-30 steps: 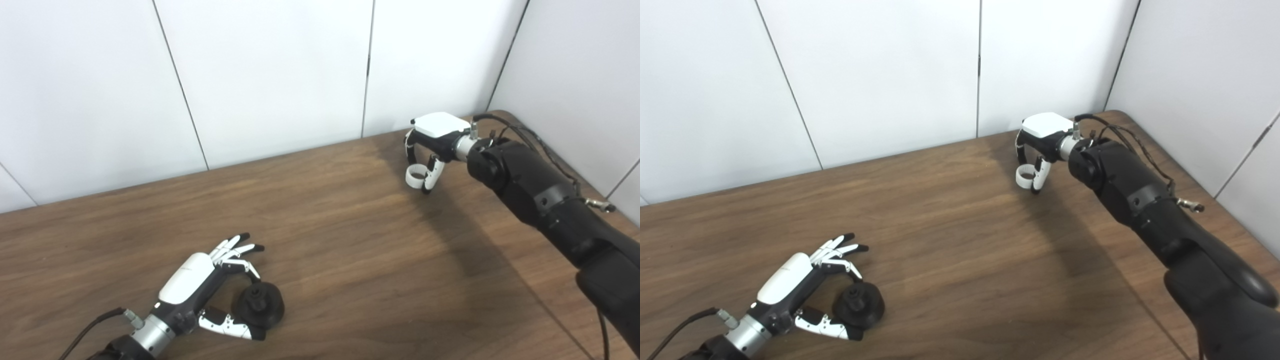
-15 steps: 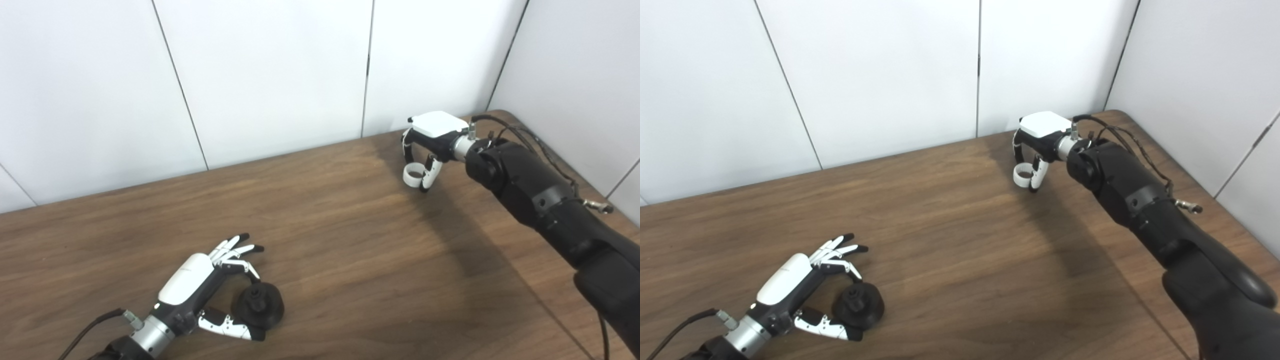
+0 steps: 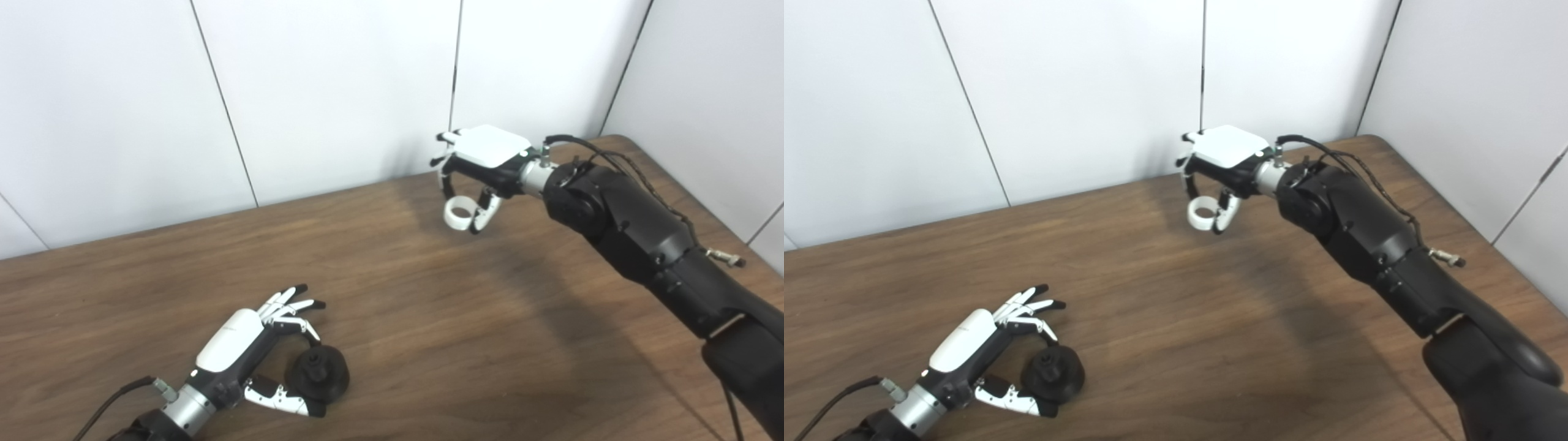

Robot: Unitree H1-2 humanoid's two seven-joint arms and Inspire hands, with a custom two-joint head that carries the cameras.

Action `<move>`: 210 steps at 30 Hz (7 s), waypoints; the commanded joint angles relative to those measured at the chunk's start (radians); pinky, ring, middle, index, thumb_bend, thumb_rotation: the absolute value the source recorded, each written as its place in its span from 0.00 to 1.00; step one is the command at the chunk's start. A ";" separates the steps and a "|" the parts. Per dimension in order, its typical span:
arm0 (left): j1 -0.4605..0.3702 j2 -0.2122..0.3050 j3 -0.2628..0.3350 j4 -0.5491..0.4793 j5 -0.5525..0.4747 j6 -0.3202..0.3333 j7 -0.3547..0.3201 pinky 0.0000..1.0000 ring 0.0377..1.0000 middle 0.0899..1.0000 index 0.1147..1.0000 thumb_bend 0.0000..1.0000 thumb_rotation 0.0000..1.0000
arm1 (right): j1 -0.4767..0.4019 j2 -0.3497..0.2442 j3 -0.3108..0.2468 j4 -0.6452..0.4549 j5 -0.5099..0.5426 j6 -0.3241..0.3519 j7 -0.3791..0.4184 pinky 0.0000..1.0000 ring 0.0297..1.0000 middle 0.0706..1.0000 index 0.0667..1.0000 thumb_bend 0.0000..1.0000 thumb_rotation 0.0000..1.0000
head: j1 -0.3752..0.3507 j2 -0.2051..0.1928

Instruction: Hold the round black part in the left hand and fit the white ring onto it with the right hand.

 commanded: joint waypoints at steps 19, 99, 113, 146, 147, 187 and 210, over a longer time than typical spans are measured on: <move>0.022 -0.023 -0.024 0.035 0.118 0.024 -0.072 1.00 1.00 0.87 0.41 0.52 0.06 | -0.019 0.102 -0.030 -0.387 0.200 -0.071 0.168 1.00 1.00 0.86 0.44 0.53 0.14 | 0.156 0.045; 0.065 -0.050 -0.020 -0.181 0.159 0.186 -0.178 1.00 1.00 0.88 0.41 0.52 0.06 | 0.028 0.293 0.067 -0.315 0.214 -0.248 0.295 1.00 1.00 0.92 0.45 0.53 0.14 | 0.347 0.119; 0.067 -0.049 -0.007 -0.187 0.159 0.190 -0.171 1.00 1.00 0.86 0.41 0.52 0.06 | 0.046 0.267 0.057 -0.320 0.242 -0.251 0.309 1.00 1.00 0.91 0.45 0.52 0.14 | 0.341 0.130; 0.072 -0.055 0.016 -0.228 0.168 0.215 -0.204 1.00 1.00 0.86 0.41 0.52 0.06 | 0.054 0.276 0.065 -0.286 0.225 -0.268 0.287 1.00 1.00 0.91 0.45 0.53 0.14 | 0.370 0.138; 0.072 -0.055 0.015 -0.230 0.172 0.217 -0.203 1.00 1.00 0.87 0.41 0.52 0.06 | 0.053 0.277 0.066 -0.283 0.225 -0.269 0.287 1.00 1.00 0.91 0.45 0.52 0.14 | 0.371 0.138; 0.074 -0.074 0.004 -0.253 0.189 0.242 -0.222 1.00 1.00 0.84 0.41 0.52 0.06 | 0.064 0.289 0.094 -0.248 0.235 -0.271 0.286 1.00 1.00 0.91 0.45 0.52 0.14 | 0.387 0.151; 0.075 -0.075 0.012 -0.255 0.174 0.250 -0.222 1.00 1.00 0.91 0.41 0.52 0.06 | 0.077 0.263 0.106 -0.252 0.240 -0.266 0.300 1.00 1.00 0.95 0.46 0.52 0.15 | 0.392 0.159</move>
